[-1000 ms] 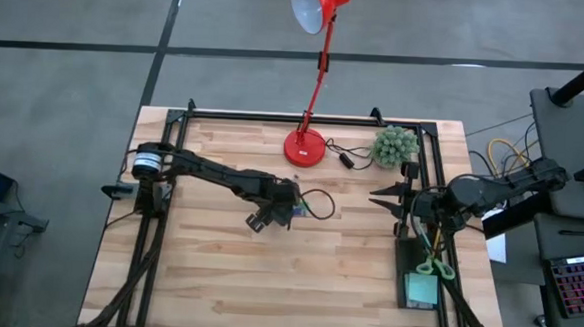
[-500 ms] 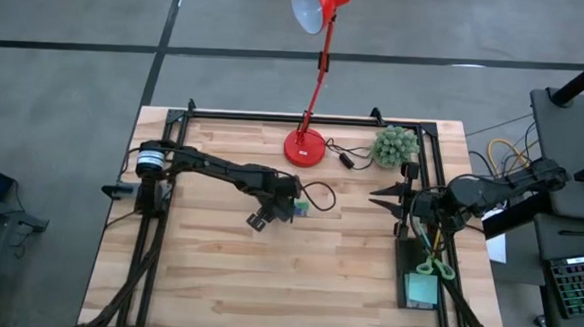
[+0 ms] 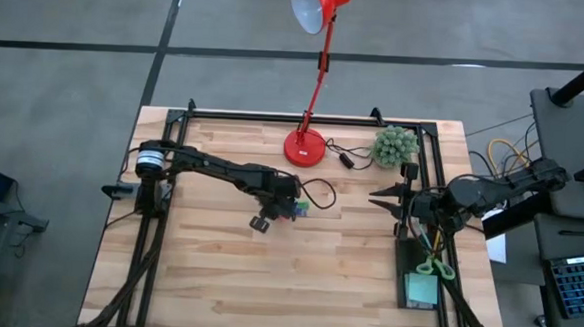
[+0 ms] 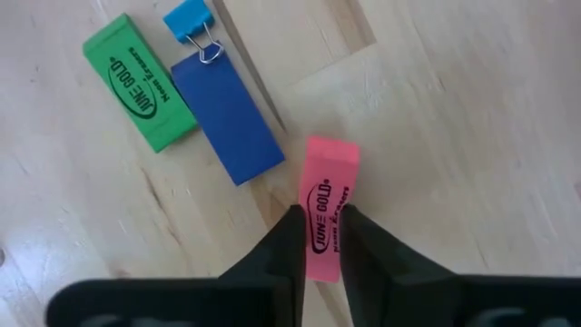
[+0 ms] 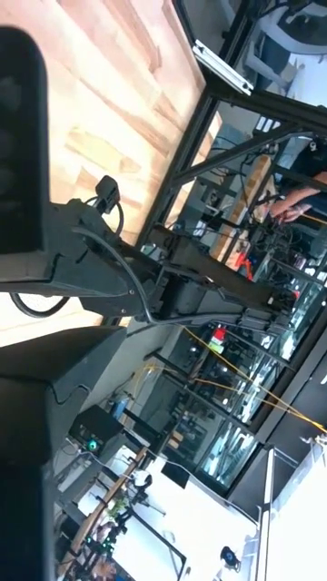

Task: Pick and place office supplies into organizer
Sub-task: Put the pink eraser into the black desk organizer

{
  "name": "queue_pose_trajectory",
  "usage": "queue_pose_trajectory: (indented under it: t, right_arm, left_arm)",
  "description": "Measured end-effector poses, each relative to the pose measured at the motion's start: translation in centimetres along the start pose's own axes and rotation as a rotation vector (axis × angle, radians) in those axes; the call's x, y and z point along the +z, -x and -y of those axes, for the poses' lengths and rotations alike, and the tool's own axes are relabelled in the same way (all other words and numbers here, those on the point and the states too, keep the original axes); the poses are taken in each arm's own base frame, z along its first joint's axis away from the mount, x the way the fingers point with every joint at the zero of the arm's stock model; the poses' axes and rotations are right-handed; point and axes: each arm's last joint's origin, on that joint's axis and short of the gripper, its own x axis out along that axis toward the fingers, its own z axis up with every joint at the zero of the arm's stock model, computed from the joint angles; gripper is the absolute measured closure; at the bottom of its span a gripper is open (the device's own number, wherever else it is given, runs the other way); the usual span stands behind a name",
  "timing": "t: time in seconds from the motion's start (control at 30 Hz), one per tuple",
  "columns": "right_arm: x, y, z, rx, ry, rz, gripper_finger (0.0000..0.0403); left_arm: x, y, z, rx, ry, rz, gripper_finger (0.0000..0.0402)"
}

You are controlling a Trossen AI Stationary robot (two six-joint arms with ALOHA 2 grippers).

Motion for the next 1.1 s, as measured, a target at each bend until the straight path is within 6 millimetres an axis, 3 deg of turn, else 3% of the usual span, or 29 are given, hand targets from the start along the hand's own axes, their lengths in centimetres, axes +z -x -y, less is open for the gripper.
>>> queue_pose_trajectory:
  t: [0.87, 1.1]
  right_arm:
    - [0.1, 0.0, 0.1, -0.006, -0.039, 0.012, 0.0349]
    - [0.1, 0.0, 0.1, -0.006, -0.04, 0.013, 0.0349]
  left_arm:
    - [1.5, 3.2, 0.0, 0.036, -0.022, 0.092, 0.038]
    - [3.2, 3.7, 0.3, 0.057, -0.059, 0.197, 0.038]
